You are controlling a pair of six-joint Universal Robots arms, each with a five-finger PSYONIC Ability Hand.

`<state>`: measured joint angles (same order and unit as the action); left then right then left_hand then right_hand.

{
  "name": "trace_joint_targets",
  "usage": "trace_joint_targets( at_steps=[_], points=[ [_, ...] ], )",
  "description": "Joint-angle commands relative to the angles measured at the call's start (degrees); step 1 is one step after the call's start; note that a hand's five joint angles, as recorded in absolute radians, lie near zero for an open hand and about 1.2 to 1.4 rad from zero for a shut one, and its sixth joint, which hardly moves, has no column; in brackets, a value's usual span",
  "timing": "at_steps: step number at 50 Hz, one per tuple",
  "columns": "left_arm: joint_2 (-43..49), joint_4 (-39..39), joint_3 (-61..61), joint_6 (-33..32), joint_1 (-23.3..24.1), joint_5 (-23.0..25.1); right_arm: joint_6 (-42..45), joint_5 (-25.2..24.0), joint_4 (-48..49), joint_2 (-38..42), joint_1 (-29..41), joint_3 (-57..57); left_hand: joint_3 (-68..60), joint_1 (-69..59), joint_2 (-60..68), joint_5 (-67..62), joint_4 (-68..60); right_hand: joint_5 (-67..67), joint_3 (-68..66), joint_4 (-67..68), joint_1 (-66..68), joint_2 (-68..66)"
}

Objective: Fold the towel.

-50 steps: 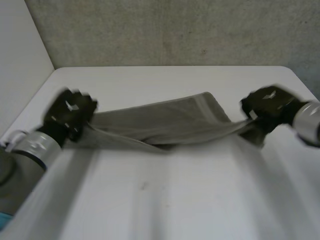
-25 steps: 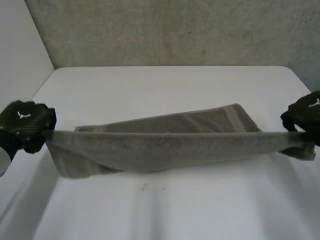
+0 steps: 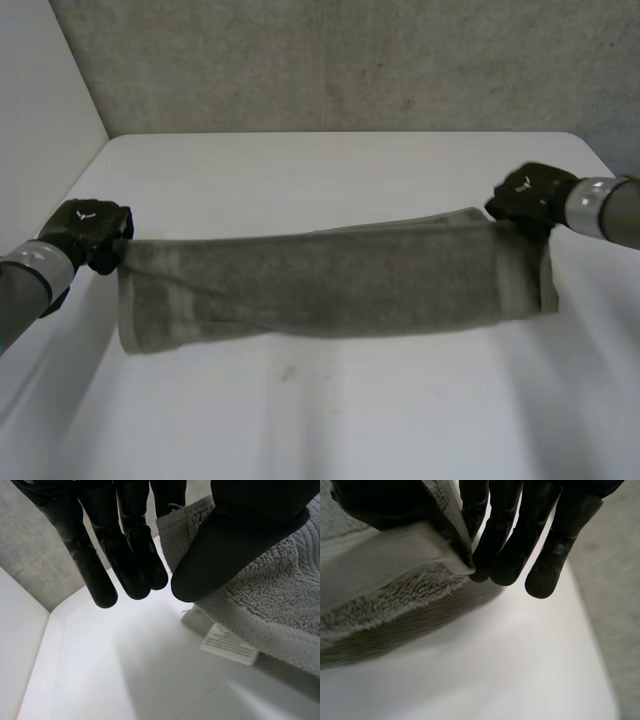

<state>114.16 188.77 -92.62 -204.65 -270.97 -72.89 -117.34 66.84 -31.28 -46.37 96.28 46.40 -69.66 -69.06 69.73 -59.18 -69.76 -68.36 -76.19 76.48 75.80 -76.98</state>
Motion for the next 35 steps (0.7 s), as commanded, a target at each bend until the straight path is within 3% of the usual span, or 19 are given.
trace_joint_targets(
  at_steps=[1,6,16,17,18,19,20,21,22,29,35],
  points=[
    [3.7,0.1,3.8,0.0,0.4,-2.3,0.4,0.0,14.5,4.7,3.3,-3.4,-10.3,-10.9,10.3,-10.8,-10.2,-1.6,-3.8,3.5,4.2,-3.0],
    [5.5,0.2,5.3,-0.1,1.5,-2.5,0.4,0.5,19.7,8.5,4.9,-6.2,-10.3,-10.9,10.3,-10.8,-10.2,-1.6,-3.8,3.5,4.2,-3.0],
    [8.8,1.0,7.4,-0.2,2.6,-3.2,0.4,1.0,20.6,16.3,5.6,-13.6,-10.3,-10.9,10.3,-10.8,-10.2,-1.6,-3.8,3.5,4.2,-3.0],
    [9.3,1.0,7.6,-0.2,2.8,-3.2,0.4,1.1,20.6,17.4,5.7,-14.6,-10.3,-10.9,10.3,-10.8,-10.2,11.0,8.8,-9.1,-8.4,9.6],
    [9.3,1.0,7.6,-0.2,2.8,-3.2,0.4,1.1,20.6,17.5,5.7,-14.6,-10.3,-10.9,10.3,-10.8,-10.2,11.1,8.9,-9.2,-8.5,9.7],
    [9.7,0.9,7.8,-0.3,2.9,-3.3,0.4,1.2,20.7,18.4,5.7,-15.3,11.1,10.5,-11.2,10.6,11.2,55.4,53.2,-53.5,-52.8,54.0],
    [9.9,1.0,7.9,-0.4,3.0,-3.6,0.5,1.4,20.9,19.3,5.7,-16.0,37.6,37.0,-37.7,37.2,37.7,68.4,66.2,-66.5,-65.8,67.0],
    [9.9,1.0,7.9,-0.4,3.0,-3.6,0.5,1.4,20.9,19.3,5.7,-16.0,37.9,37.3,-38.0,37.4,38.0,68.4,66.2,-66.5,-65.8,67.0],
    [9.9,1.0,8.0,-0.4,3.1,-3.9,0.6,2.1,21.3,19.9,5.7,-16.9,55.4,54.8,-55.5,54.9,55.5,68.4,66.2,-66.5,-65.8,67.0],
    [9.2,0.9,8.1,-0.3,3.3,-5.2,0.4,3.5,23.5,20.0,5.7,-19.2,59.1,58.5,-59.2,58.6,59.2,68.4,66.2,-66.5,-65.8,67.0],
    [5.1,0.6,7.0,0.0,3.5,-5.4,-1.4,3.8,23.2,15.3,5.1,-18.0,58.3,57.7,-58.3,57.8,58.4,68.4,66.2,-66.5,-65.8,67.0]
  ],
)
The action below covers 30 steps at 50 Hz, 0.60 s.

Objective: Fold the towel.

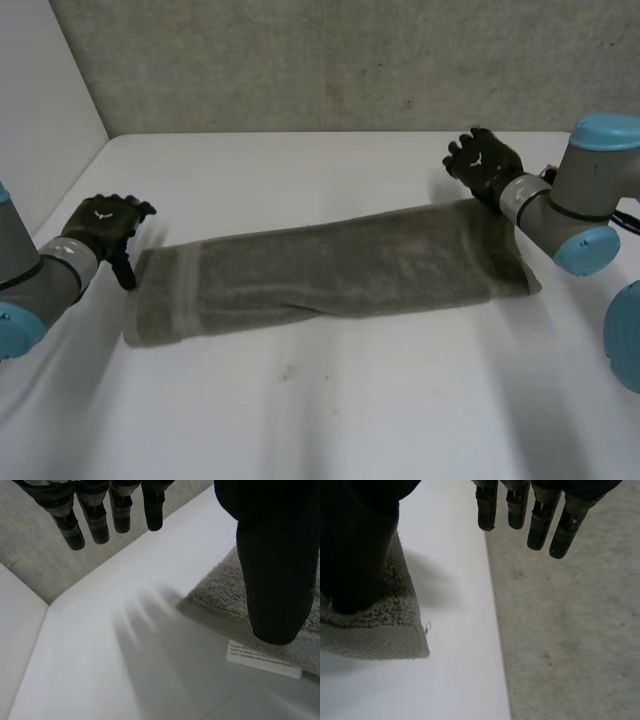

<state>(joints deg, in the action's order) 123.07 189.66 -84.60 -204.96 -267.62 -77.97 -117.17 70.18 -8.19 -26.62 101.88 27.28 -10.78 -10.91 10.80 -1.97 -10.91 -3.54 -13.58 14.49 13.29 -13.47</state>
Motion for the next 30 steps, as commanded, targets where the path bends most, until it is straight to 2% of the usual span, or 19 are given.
trace_joint_targets(
  at_steps=[1,5,7,8,9,10,12,14,15,16,17,18,19,20,21,22,30],
  points=[
    [-5.3,-0.4,-1.6,0.4,0.3,-0.3,-3.2,0.5,-0.2,-6.5,-0.7,2.5,-0.9,-0.8,0.9,0.2,-0.8,3.5,3.6,-4.5,-3.3,3.5],
    [-8.0,-0.3,-3.6,0.4,0.8,-0.2,-9.8,-1.1,-0.1,-11.4,-1.0,6.8,-1.3,-1.2,1.3,-0.1,-1.2,3.5,3.6,-4.5,-3.3,3.5],
    [-10.5,-0.1,-5.7,0.4,1.0,0.0,-19.5,-4.2,1.6,-15.4,-2.9,9.7,-1.8,-1.7,1.8,-0.6,-1.7,3.5,3.6,-4.5,-3.3,3.5],
    [-10.5,-0.1,-5.8,0.4,1.0,0.0,-19.5,-4.3,1.6,-15.4,-2.9,9.7,-1.8,-1.7,1.8,-0.6,-1.7,3.5,3.6,-4.5,-3.3,3.5],
    [-11.4,0.0,-6.6,0.4,1.2,0.1,-23.2,-7.0,3.1,-15.2,-3.9,10.1,-1.8,-1.7,1.8,-0.6,-1.7,3.5,3.6,-4.5,-3.3,3.5],
    [-11.4,0.0,-6.6,0.4,1.2,0.1,-23.3,-7.0,3.1,-15.2,-3.9,10.1,-1.8,-1.7,1.8,-0.6,-1.7,3.5,3.6,-4.5,-3.3,3.5],
    [-12.1,0.1,-7.7,0.4,1.6,0.2,-25.9,-10.1,5.5,-14.5,-4.3,10.9,-1.8,-1.7,1.8,-0.6,-1.7,3.5,3.6,-4.5,-3.3,3.5],
    [-12.2,0.2,-8.1,0.4,2.0,0.2,-25.5,-10.4,5.8,-14.1,-4.3,11.0,-1.8,-1.7,1.8,-0.6,-1.7,1.8,1.9,-2.8,-1.6,1.8],
    [-12.2,0.2,-8.6,0.4,2.2,0.2,-24.7,-10.0,5.8,-13.6,-4.3,11.0,-1.8,-1.7,1.8,-0.6,-1.7,-12.5,-12.5,11.6,12.8,-12.6],
    [-12.2,0.2,-8.6,0.4,2.2,0.2,-24.7,-10.0,5.8,-13.6,-4.3,11.0,-1.8,-1.7,1.8,-0.6,-1.7,-12.7,-12.7,11.7,12.9,-12.8],
    [-12.2,0.2,-8.9,0.4,2.3,0.2,-23.9,-9.5,5.8,-13.4,-4.3,10.6,-1.8,-1.7,1.8,-0.6,-1.7,-34.2,-34.1,33.2,34.4,-34.2],
    [-12.2,0.2,-8.9,0.4,2.3,0.2,-23.9,-9.5,5.8,-13.4,-4.3,10.6,-1.8,-1.7,1.8,-0.6,-1.7,-34.4,-34.4,33.4,34.6,-34.5],
    [-12.2,0.2,-9.3,0.4,2.3,0.2,-23.3,-8.9,5.7,-13.0,-4.3,10.4,-1.8,-1.7,1.8,-0.6,-1.7,-33.4,-33.4,32.4,33.6,-33.5],
    [-12.1,0.2,-9.5,0.4,2.3,0.2,-23.1,-8.5,5.6,-12.5,-4.5,10.2,-2.0,-1.8,1.9,-0.8,-1.8,-17.1,-17.0,16.1,17.3,-17.1],
    [-12.1,0.2,-9.5,0.4,2.3,0.2,-23.1,-8.5,5.6,-12.5,-4.5,10.2,-2.0,-1.8,1.9,-0.8,-1.8,-16.9,-16.9,15.9,17.1,-17.0],
    [-12.0,0.2,-9.7,0.4,2.3,0.2,-23.0,-7.9,5.6,-12.1,-4.7,10.2,-2.0,-1.8,1.9,-0.8,-1.8,3.5,3.6,-4.5,-3.3,3.5],
    [-12.1,0.2,-10.4,0.4,2.4,0.3,-23.4,-4.8,2.9,-13.2,-4.9,12.2,-2.0,-1.8,1.9,-0.8,-1.8,3.5,3.6,-4.5,-3.3,3.5]
  ],
)
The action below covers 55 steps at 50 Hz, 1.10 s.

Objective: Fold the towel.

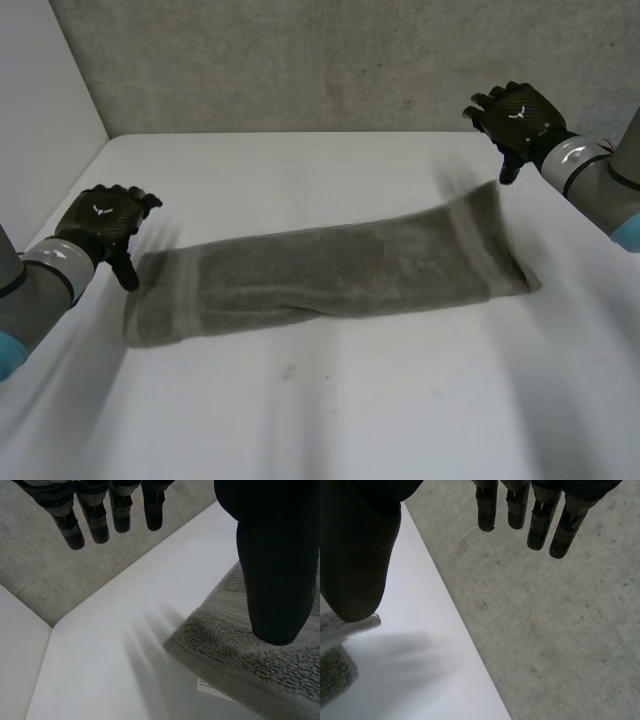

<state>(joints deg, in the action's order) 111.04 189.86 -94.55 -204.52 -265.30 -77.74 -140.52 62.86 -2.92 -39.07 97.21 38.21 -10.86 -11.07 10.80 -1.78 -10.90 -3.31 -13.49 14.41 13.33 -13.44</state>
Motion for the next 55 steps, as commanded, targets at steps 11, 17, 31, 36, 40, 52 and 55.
trace_joint_targets(
  at_steps=[11,17,31,36,40,52,55],
  points=[
    [-0.5,0.0,-0.5,0.0,1.0,0.0,-6.6,2.0,-8.9,-2.9,-2.9,3.2,-1.9,-1.7,1.9,-1.0,-1.8,3.3,3.5,-4.4,-3.3,3.4],
    [-0.6,0.0,-1.4,0.0,1.0,0.0,-4.2,1.6,-10.8,-11.3,-3.0,18.2,-1.9,-1.7,1.9,-1.0,-1.8,3.3,3.5,-4.4,-3.3,3.4],
    [-3.9,4.3,-6.3,0.0,2.0,0.1,0.9,1.0,5.5,-21.5,-3.6,47.9,-0.7,-0.5,0.8,0.2,-0.7,-0.6,-0.5,-0.5,0.6,-0.5],
    [-5.2,6.6,-8.0,0.0,2.8,0.1,1.0,1.1,7.0,-20.7,-3.6,48.6,-0.7,-0.5,0.8,0.2,-0.7,-1.6,-1.5,0.5,1.6,-1.5],
    [-5.9,6.9,-8.5,0.0,3.4,0.1,1.2,1.2,7.6,-19.3,-3.6,48.2,-0.5,-0.3,0.6,0.4,-0.5,-3.0,-2.8,1.9,3.0,-2.9],
    [-5.9,7.1,-8.5,0.1,4.0,0.2,8.8,2.5,7.4,-13.1,-5.6,44.8,0.1,0.3,-0.1,1.1,0.2,-15.6,-15.4,14.5,15.6,-15.5],
    [-5.8,7.4,-8.5,0.1,4.0,0.2,10.0,2.6,7.4,-12.3,-6.1,43.8,0.1,0.3,-0.1,1.1,0.2,-18.1,-17.9,17.0,18.1,-18.0]
  ],
)
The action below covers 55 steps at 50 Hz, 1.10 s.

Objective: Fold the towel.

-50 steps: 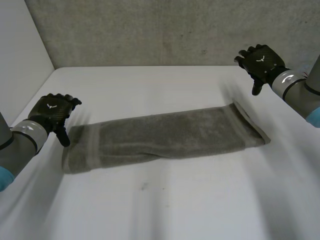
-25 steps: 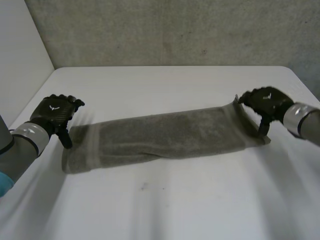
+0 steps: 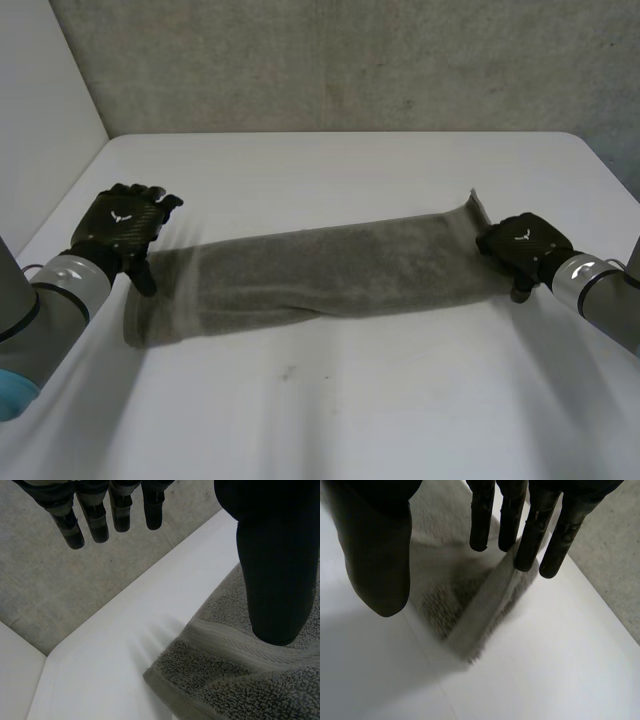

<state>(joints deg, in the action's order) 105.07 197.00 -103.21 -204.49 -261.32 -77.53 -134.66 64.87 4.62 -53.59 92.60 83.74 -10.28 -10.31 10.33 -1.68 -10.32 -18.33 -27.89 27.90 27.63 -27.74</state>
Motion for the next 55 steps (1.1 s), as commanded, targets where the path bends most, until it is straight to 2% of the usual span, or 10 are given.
trace_joint_targets(
  at_steps=[1,7,9,11,26,32,37,42,52,55],
  points=[
    [0.1,0.3,0.0,0.1,0.0,0.0,4.1,0.6,-0.1,2.3,-1.5,-1.7,-0.3,-0.2,0.2,1.1,-0.2,-3.1,-3.6,3.5,3.8,-3.7],
    [0.1,0.5,0.0,0.5,0.0,0.0,4.1,0.8,0.0,3.8,-1.5,-3.6,-0.3,-0.2,0.2,1.1,-0.2,-18.9,-19.4,19.4,19.6,-19.5],
    [0.1,0.5,0.0,0.7,0.0,0.0,4.1,0.9,0.0,3.8,-2.2,-4.3,-0.3,-0.2,0.2,1.1,-0.2,-44.4,-44.8,44.8,45.1,-45.0],
    [0.1,0.5,0.0,0.7,0.0,0.0,4.1,0.9,0.0,3.8,-2.8,-4.5,-0.3,-0.2,0.2,1.1,-0.2,-51.6,-52.0,52.0,52.3,-52.2],
    [0.1,0.9,0.0,0.7,-0.2,0.0,5.7,3.9,-6.4,2.0,-8.9,-6.4,-0.3,-0.2,0.2,1.1,-0.2,-51.7,-52.1,52.1,52.4,-52.3],
    [0.1,0.8,-0.1,0.7,-0.2,0.1,12.7,6.2,-13.0,-1.2,-15.3,-8.5,-0.3,-0.2,0.2,1.1,-0.2,-51.7,-52.1,52.1,52.4,-52.3],
    [0.0,0.9,0.0,0.7,-0.4,0.1,12.6,7.2,-14.1,-3.6,-14.7,-12.0,-0.3,-0.2,0.2,1.1,-0.2,-51.7,-52.1,52.1,52.4,-52.3],
    [0.0,0.9,0.9,0.8,-0.2,0.1,7.5,8.2,-14.4,-6.1,-5.5,-16.4,-0.3,-0.2,0.2,1.1,-0.2,-51.7,-52.1,52.1,52.4,-52.3],
    [-1.3,0.9,2.1,3.5,0.5,0.0,4.8,11.6,-10.9,-0.7,30.2,-22.4,-0.3,-0.2,0.2,1.1,-0.2,-51.7,-52.1,52.1,52.4,-52.3],
    [-1.4,0.8,2.5,4.6,1.0,-0.1,5.0,11.8,-9.7,1.2,34.5,-22.7,-0.3,-0.2,0.2,1.1,-0.2,-51.7,-52.1,52.1,52.4,-52.3]
  ],
)
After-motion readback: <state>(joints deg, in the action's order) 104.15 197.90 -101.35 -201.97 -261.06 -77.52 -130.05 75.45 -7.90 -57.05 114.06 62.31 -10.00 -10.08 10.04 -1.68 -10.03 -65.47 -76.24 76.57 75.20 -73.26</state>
